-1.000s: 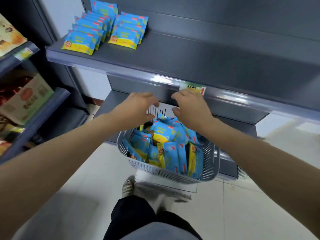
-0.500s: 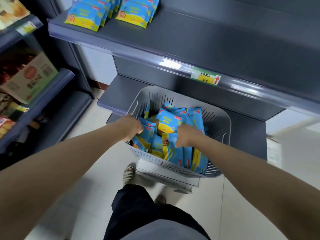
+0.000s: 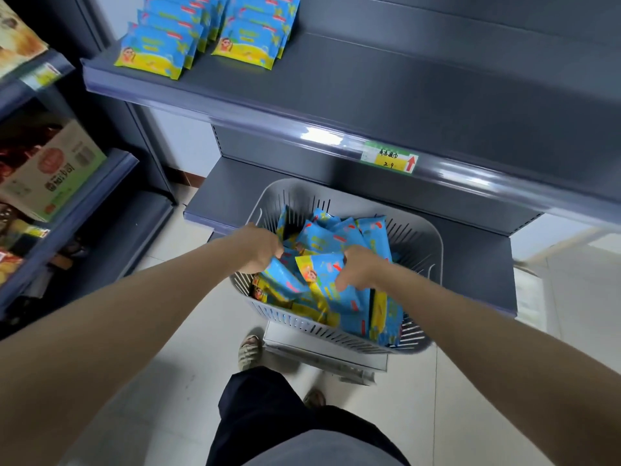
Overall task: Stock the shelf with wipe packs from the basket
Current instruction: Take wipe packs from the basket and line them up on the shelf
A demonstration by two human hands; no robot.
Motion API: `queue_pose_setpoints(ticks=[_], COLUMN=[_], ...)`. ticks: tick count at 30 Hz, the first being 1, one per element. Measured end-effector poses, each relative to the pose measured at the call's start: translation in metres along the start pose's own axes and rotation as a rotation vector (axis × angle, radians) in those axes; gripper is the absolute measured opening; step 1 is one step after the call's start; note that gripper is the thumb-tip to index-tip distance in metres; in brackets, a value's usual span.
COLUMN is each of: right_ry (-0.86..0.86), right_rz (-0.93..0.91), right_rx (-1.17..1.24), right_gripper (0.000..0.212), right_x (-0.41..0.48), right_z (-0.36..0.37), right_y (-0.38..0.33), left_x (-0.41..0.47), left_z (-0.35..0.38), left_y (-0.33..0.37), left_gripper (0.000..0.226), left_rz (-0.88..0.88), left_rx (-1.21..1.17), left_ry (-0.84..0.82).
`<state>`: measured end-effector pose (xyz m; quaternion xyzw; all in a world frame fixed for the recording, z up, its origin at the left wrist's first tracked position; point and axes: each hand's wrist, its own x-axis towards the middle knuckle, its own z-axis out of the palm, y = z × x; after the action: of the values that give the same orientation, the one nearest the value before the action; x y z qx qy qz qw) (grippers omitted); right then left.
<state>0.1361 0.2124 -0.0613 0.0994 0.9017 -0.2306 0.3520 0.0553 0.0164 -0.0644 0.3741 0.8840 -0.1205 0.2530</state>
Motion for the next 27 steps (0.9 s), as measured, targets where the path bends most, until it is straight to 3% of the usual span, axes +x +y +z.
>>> queue_pose_setpoints(ticks=[3,8,10,19,27], right_ry=[0.109,0.389,0.477,0.611,0.59], right_rz=[-0.065,-0.209,-0.256,-0.272,-0.278], right_rx=[0.002,-0.001,-0.014,0.269,-0.009], right_gripper=[0.026,0.013,0.02,0.062,0.04], right_x=[-0.01,-0.024,-0.022,0.036,0.116], right_z=[-0.05,-0.129,-0.156,-0.247,-0.284], right_y=[-0.012,-0.04,-0.055,-0.145,-0.229], left_x=[-0.009,-0.023,-0.027,-0.023,-0.007], left_z=[-0.036,-0.091,-0.109,-0.167,-0.187], left_y=[-0.004,-0.028,-0.043,-0.146,-0.242], left_gripper=[0.03,0.01,0.011,0.01,0.016], left_rz=[-0.003,0.006,0.001,-0.061,-0.055], left_rx=[-0.206,-0.425,-0.517,-0.653,-0.669], left_ry=[0.029,0.223,0.262,0.484,0.584])
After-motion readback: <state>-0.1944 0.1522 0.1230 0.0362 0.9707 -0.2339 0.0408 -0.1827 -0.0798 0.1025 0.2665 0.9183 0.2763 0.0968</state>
